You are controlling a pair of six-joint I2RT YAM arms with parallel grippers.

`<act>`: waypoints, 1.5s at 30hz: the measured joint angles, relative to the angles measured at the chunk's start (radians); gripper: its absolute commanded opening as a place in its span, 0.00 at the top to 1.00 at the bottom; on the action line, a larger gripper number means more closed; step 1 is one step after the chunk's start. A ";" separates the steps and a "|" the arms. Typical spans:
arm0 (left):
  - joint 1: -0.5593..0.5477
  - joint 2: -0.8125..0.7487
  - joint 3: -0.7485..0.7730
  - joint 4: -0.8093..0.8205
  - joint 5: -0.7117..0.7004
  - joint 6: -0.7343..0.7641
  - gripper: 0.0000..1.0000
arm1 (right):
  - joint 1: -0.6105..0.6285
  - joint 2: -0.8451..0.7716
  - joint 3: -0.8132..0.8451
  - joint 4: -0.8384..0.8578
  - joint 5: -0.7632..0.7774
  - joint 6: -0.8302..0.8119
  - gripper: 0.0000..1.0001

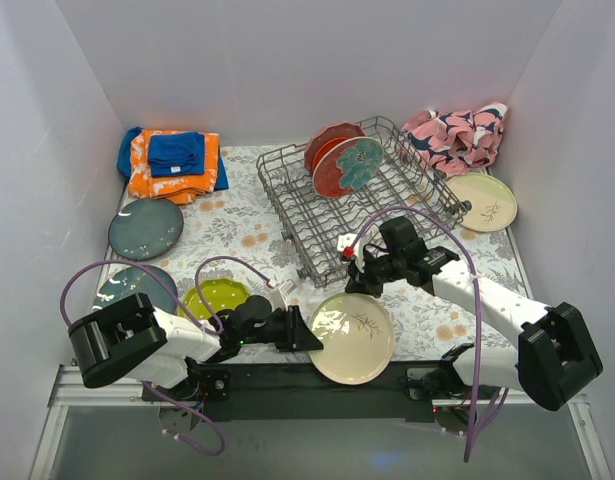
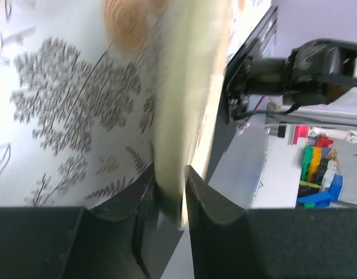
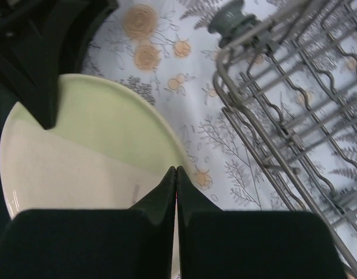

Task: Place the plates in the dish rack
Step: Pass the plate from the right arm to the left, then insert the plate into the dish rack

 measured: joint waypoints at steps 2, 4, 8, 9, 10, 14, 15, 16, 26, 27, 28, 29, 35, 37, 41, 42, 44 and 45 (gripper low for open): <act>0.001 -0.003 0.000 0.030 -0.016 -0.006 0.82 | 0.019 -0.001 0.004 0.005 -0.036 0.013 0.99; 0.003 -0.006 0.000 0.053 -0.037 -0.016 0.84 | 0.043 -0.004 0.005 0.005 -0.067 0.021 0.99; 0.004 -0.012 0.000 0.082 -0.072 -0.022 0.92 | 0.061 -0.009 0.005 0.004 -0.103 0.032 0.99; 0.004 -0.012 0.000 0.082 -0.079 -0.024 1.00 | 0.061 -0.011 0.005 0.004 -0.107 0.033 0.99; 0.004 -0.012 0.000 0.082 -0.083 -0.026 1.00 | 0.061 -0.012 0.005 0.004 -0.111 0.034 0.99; 0.004 -0.016 0.000 0.073 -0.094 -0.024 1.00 | 0.061 -0.027 0.006 -0.008 -0.117 0.030 0.93; 0.004 -0.026 0.000 0.061 -0.096 -0.018 1.00 | 0.061 -0.034 0.009 -0.021 -0.116 0.024 0.87; 0.004 -0.035 0.001 0.052 -0.097 -0.010 1.00 | 0.059 -0.040 0.013 -0.031 -0.116 0.020 0.79; 0.004 -0.256 0.033 -0.181 -0.087 0.231 1.00 | -0.181 -0.150 0.034 -0.105 -0.139 -0.016 0.18; 0.004 -0.280 0.033 -0.201 -0.088 0.255 1.00 | -0.203 -0.156 0.034 -0.108 -0.143 -0.018 0.18; 0.004 -0.304 0.033 -0.220 -0.088 0.279 1.00 | -0.224 -0.160 0.033 -0.113 -0.154 -0.018 0.17; 0.004 -0.327 0.033 -0.235 -0.089 0.298 1.00 | -0.233 -0.160 0.033 -0.116 -0.158 -0.019 0.17; 0.004 -0.453 0.035 -0.326 -0.108 0.389 1.00 | -0.304 -0.130 0.019 -0.169 -0.227 -0.035 0.16; 0.004 -0.480 0.043 -0.361 -0.120 0.400 1.00 | -0.348 -0.136 0.023 -0.181 -0.233 -0.033 0.17; 0.004 -0.542 0.062 -0.426 -0.146 0.418 1.00 | -0.534 -0.134 0.067 -0.185 -0.270 -0.006 0.18; 0.004 -0.558 0.071 -0.447 -0.155 0.423 1.00 | -0.571 -0.134 0.075 -0.182 -0.277 -0.002 0.18; 0.004 -0.583 0.095 -0.489 -0.169 0.436 1.00 | -0.657 -0.134 0.084 -0.177 -0.301 0.008 0.18; 0.004 -0.591 0.112 -0.515 -0.176 0.443 1.00 | -0.683 -0.134 0.084 -0.177 -0.312 0.009 0.18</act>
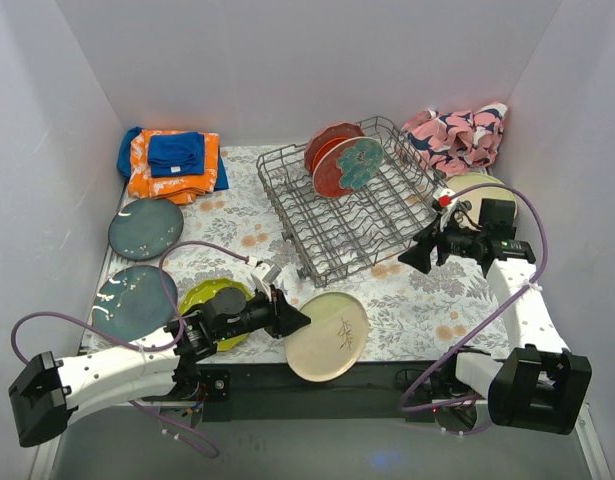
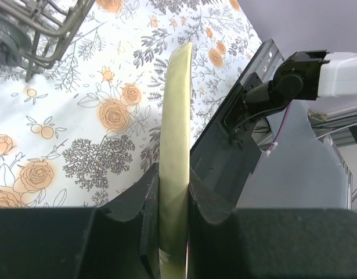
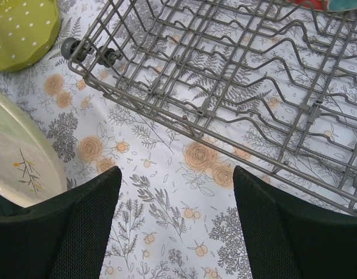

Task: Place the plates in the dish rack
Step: Insert the plate into the dish rack

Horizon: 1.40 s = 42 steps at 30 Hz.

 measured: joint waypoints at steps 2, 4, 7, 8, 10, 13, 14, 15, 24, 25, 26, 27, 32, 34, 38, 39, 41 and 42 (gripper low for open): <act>0.000 -0.010 0.032 -0.042 -0.010 0.011 1.00 | -0.032 -0.001 0.000 -0.002 -0.018 0.001 0.17; 0.000 -0.016 0.065 -0.074 -0.019 0.023 1.00 | -0.046 -0.006 0.000 -0.002 -0.023 0.002 0.17; 0.000 -0.018 0.125 -0.124 -0.035 0.044 1.00 | -0.065 -0.024 -0.006 0.001 -0.029 0.004 0.17; 0.000 -0.017 0.147 -0.136 -0.040 0.054 1.00 | -0.069 -0.031 -0.010 0.001 -0.030 0.005 0.17; 0.000 -0.007 0.202 -0.169 -0.051 0.074 1.00 | -0.082 -0.038 -0.017 0.002 -0.034 0.008 0.17; 0.000 0.023 0.281 -0.202 -0.066 0.105 1.00 | -0.097 -0.038 -0.018 0.002 -0.040 0.011 0.17; 0.000 0.037 0.310 -0.214 -0.072 0.117 1.00 | -0.101 -0.040 -0.018 0.002 -0.041 0.012 0.17; 0.001 0.054 0.344 -0.227 -0.084 0.135 1.00 | -0.106 -0.041 -0.018 0.002 -0.044 0.014 0.17; 0.083 0.230 0.664 -0.328 -0.129 0.269 1.00 | -0.145 -0.068 -0.027 0.005 -0.068 0.023 0.17; 0.112 0.255 0.698 -0.327 -0.117 0.277 1.00 | -0.148 -0.069 -0.030 0.006 -0.072 0.024 0.17; 0.137 0.272 0.719 -0.325 -0.106 0.280 1.00 | -0.151 -0.069 -0.032 0.006 -0.074 0.025 0.17; 0.167 0.290 0.739 -0.321 -0.086 0.284 1.00 | -0.153 -0.069 -0.032 0.005 -0.074 0.025 0.17; 0.305 0.412 0.827 -0.288 -0.004 0.304 1.00 | -0.162 -0.069 -0.032 0.006 -0.081 0.026 0.17; 0.349 0.477 0.867 -0.275 0.027 0.314 1.00 | -0.165 -0.069 -0.032 0.006 -0.086 0.026 0.17; 0.404 0.622 0.983 -0.264 0.087 0.339 1.00 | -0.166 -0.069 -0.033 0.006 -0.097 0.026 0.17; 0.415 0.659 1.014 -0.260 0.101 0.346 1.00 | -0.166 -0.069 -0.034 0.006 -0.100 0.026 0.17; 0.433 0.727 1.081 -0.258 0.130 0.364 1.00 | -0.166 -0.069 -0.034 0.006 -0.102 0.026 0.17; 0.442 0.763 1.115 -0.252 0.145 0.374 1.00 | -0.166 -0.069 -0.034 0.006 -0.103 0.027 0.17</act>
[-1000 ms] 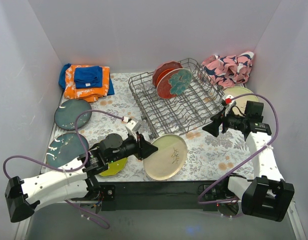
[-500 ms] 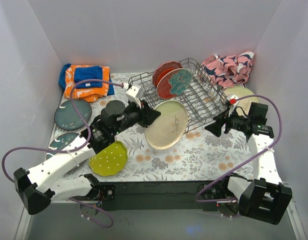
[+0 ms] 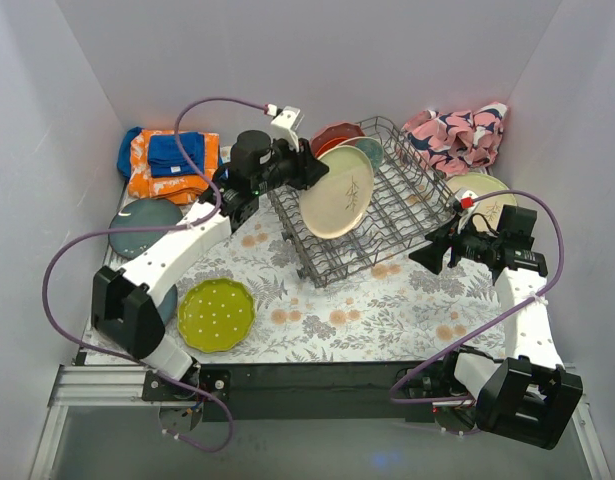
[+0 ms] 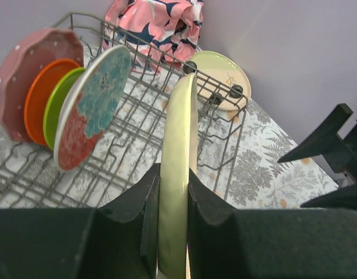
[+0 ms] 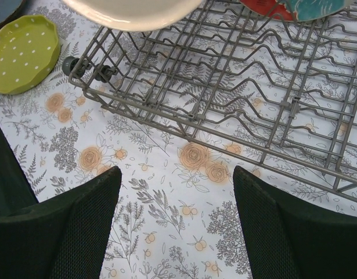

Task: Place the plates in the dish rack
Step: Insert the plate into the dish rack

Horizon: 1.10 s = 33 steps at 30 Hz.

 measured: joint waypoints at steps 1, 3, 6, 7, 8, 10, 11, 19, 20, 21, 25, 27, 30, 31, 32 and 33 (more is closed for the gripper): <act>0.007 0.031 0.026 0.005 0.013 0.010 1.00 | 0.000 0.000 0.000 0.000 -0.001 0.000 0.17; 0.019 0.092 0.082 0.012 0.042 0.033 1.00 | 0.000 0.000 0.000 0.000 -0.003 0.000 0.17; 0.032 0.176 0.151 0.021 0.078 0.077 1.00 | 0.000 0.001 0.000 0.000 -0.007 0.001 0.17; 0.034 0.198 0.172 0.021 0.086 0.093 1.00 | 0.000 0.002 0.000 0.000 -0.008 0.002 0.17; 0.036 0.222 0.196 0.018 0.092 0.109 1.00 | 0.000 0.003 0.000 0.000 -0.008 0.002 0.17; 0.038 0.277 0.251 0.013 0.102 0.143 1.00 | 0.000 0.006 0.000 0.000 -0.009 0.003 0.17; 0.038 0.304 0.281 0.011 0.107 0.164 1.00 | 0.000 0.008 0.000 0.000 -0.011 0.003 0.17; 0.038 0.441 0.433 -0.008 0.127 0.290 1.00 | 0.000 0.023 0.000 0.000 -0.019 0.003 0.17; 0.038 0.455 0.445 -0.008 0.127 0.304 1.00 | 0.000 0.025 0.000 0.000 -0.019 0.003 0.17; 0.038 0.467 0.454 -0.008 0.128 0.317 1.00 | 0.000 0.027 0.000 0.000 -0.020 0.003 0.17; 0.038 0.510 0.493 -0.009 0.131 0.358 1.00 | 0.000 0.041 0.000 0.000 -0.021 0.003 0.17; 0.038 0.532 0.510 -0.008 0.134 0.377 1.00 | 0.000 0.048 0.000 0.000 -0.022 0.003 0.17; 0.038 0.557 0.526 -0.005 0.135 0.404 1.00 | 0.000 0.053 0.000 0.000 -0.022 0.003 0.17; 0.038 0.566 0.531 -0.003 0.135 0.413 1.00 | 0.000 0.055 0.000 0.000 -0.021 0.003 0.17; 0.038 0.575 0.537 0.000 0.135 0.422 1.00 | 0.000 0.056 0.000 0.000 -0.021 0.003 0.17; 0.038 0.585 0.542 0.001 0.135 0.431 1.00 | 0.000 0.057 0.000 0.000 -0.022 0.003 0.17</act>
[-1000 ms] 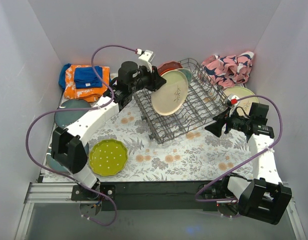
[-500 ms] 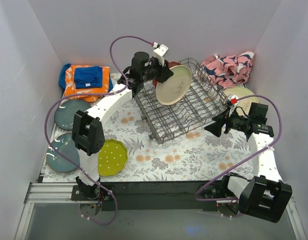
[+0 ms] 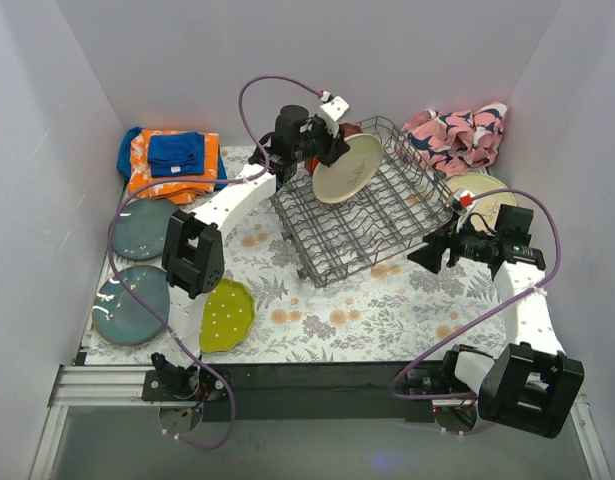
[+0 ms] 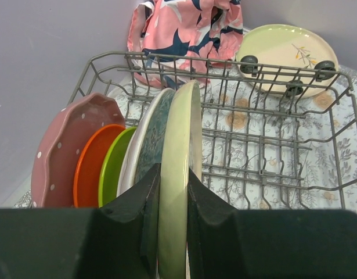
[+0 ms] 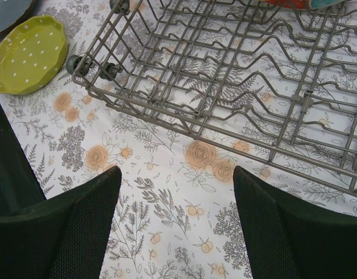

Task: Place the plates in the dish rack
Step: Insert the plate into the dish rack

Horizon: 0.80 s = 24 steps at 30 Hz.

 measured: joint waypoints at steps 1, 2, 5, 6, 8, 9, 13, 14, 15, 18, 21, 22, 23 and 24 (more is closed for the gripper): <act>0.000 0.008 0.002 0.003 -0.001 0.010 1.00 | 0.000 0.000 0.000 0.000 0.000 0.000 0.17; 0.000 0.014 0.004 0.004 0.000 0.018 1.00 | 0.000 0.002 0.000 0.000 0.000 0.000 0.17; 0.000 0.034 0.017 0.004 -0.001 0.040 1.00 | 0.000 0.003 0.000 0.000 0.000 0.000 0.17; 0.000 0.041 0.023 0.004 -0.002 0.048 1.00 | 0.000 0.003 0.000 0.000 0.000 0.000 0.17; 0.000 0.053 0.038 0.008 -0.004 0.059 1.00 | 0.000 0.004 0.000 0.000 0.000 0.000 0.17; 0.000 0.059 0.041 0.008 -0.007 0.064 1.00 | 0.000 0.004 0.000 0.000 0.000 0.000 0.17; 0.000 0.069 0.047 0.015 -0.014 0.081 1.00 | 0.000 0.005 0.000 0.000 0.000 0.000 0.17; 0.000 0.070 0.047 0.015 -0.015 0.085 1.00 | 0.000 0.005 0.000 0.000 0.000 0.000 0.17; 0.000 0.071 0.050 0.014 -0.015 0.089 1.00 | 0.000 0.005 0.000 0.000 0.000 0.000 0.17; 0.000 0.084 0.069 0.020 -0.016 0.101 1.00 | 0.000 0.005 0.000 0.000 0.000 0.000 0.17; 0.000 0.087 0.072 0.022 -0.016 0.109 1.00 | 0.000 0.005 0.000 0.000 0.000 0.000 0.17; 0.000 0.089 0.074 0.023 -0.015 0.111 1.00 | 0.000 0.005 0.000 0.000 0.000 0.000 0.17; 0.000 0.092 0.078 0.025 -0.015 0.111 1.00 | 0.000 0.006 0.000 0.000 0.000 0.000 0.17; 0.000 0.097 0.079 0.031 -0.014 0.111 1.00 | 0.000 0.006 0.000 0.000 0.000 0.000 0.17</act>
